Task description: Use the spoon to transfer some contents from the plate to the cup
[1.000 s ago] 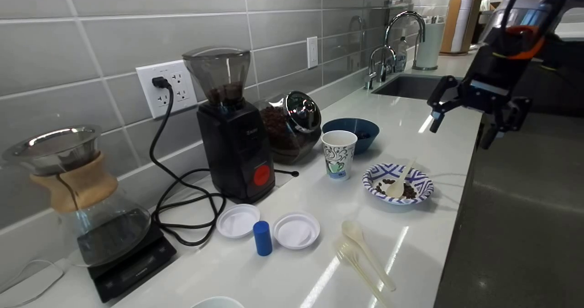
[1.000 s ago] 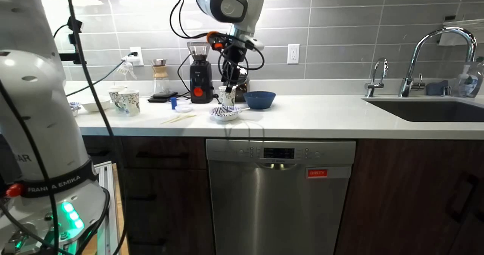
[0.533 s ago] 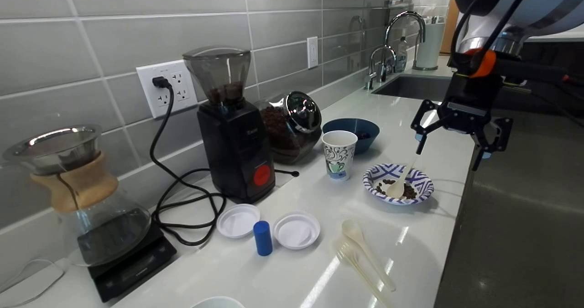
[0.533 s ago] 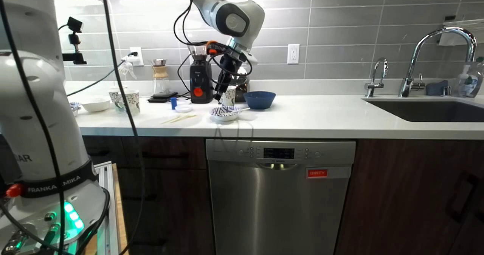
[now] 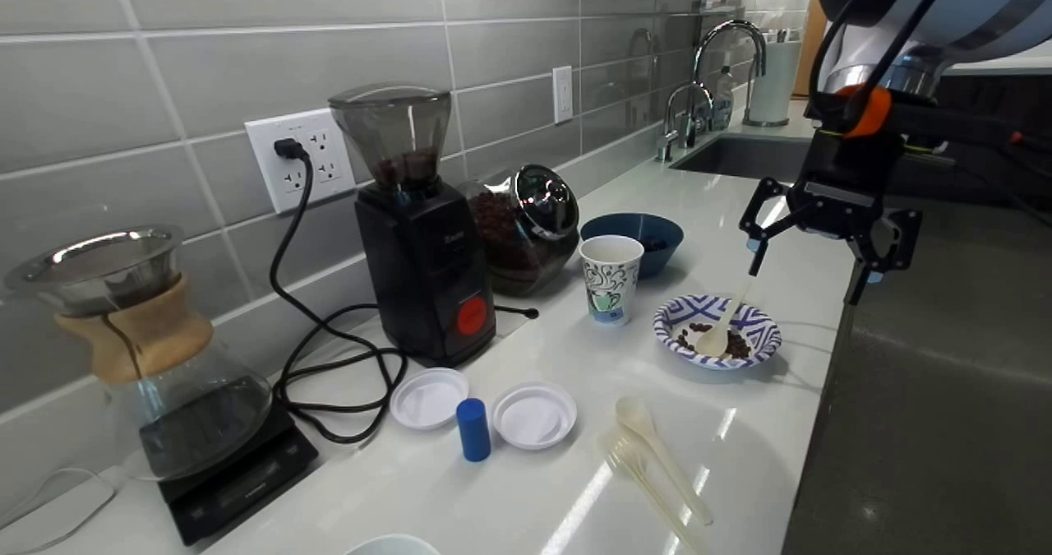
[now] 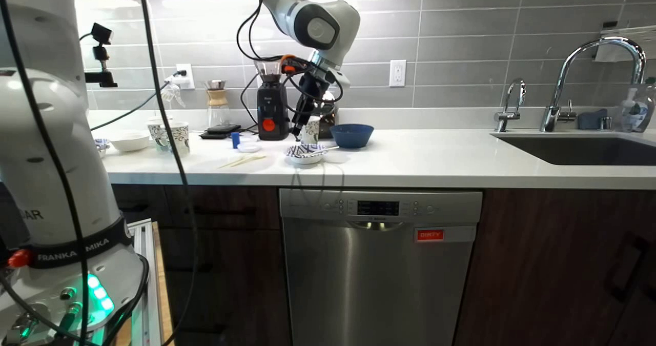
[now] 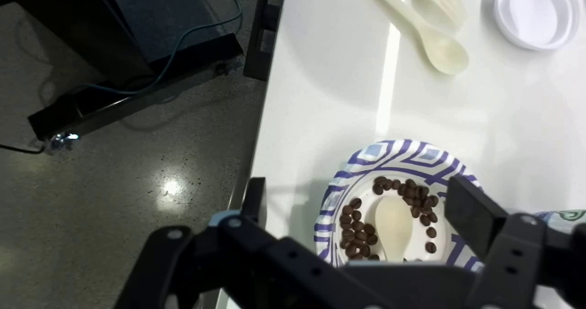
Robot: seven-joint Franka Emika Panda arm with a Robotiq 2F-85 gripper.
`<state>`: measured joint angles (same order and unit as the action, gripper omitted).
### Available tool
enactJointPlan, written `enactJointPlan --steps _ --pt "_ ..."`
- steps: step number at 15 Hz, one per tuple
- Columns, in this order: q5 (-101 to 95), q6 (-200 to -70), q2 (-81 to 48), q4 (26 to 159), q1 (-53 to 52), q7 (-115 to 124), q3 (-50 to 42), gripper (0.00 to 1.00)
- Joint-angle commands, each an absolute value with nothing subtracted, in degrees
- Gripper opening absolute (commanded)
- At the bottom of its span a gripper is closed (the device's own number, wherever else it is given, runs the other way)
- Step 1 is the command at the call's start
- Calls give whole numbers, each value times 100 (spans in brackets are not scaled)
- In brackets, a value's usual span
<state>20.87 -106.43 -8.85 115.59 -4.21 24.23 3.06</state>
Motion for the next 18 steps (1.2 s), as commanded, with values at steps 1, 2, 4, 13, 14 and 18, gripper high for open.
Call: enactJointPlan --steps 1,2,4,13,14,18 --pt "2035 -10754 -1270 11217 -460 2527 302 100" --pt "2051 -10772 -1369 11137 -461 2527 301 100" --pt "2026 -10885 -1558 10986 -476 2526 296 100" --pt "1802 -11425 -2395 10306 -724 2939 255 77" --pt "1775 -11468 -2454 10259 -746 2977 245 65" --pt "1656 -11578 -2648 10097 -813 3140 199 60"
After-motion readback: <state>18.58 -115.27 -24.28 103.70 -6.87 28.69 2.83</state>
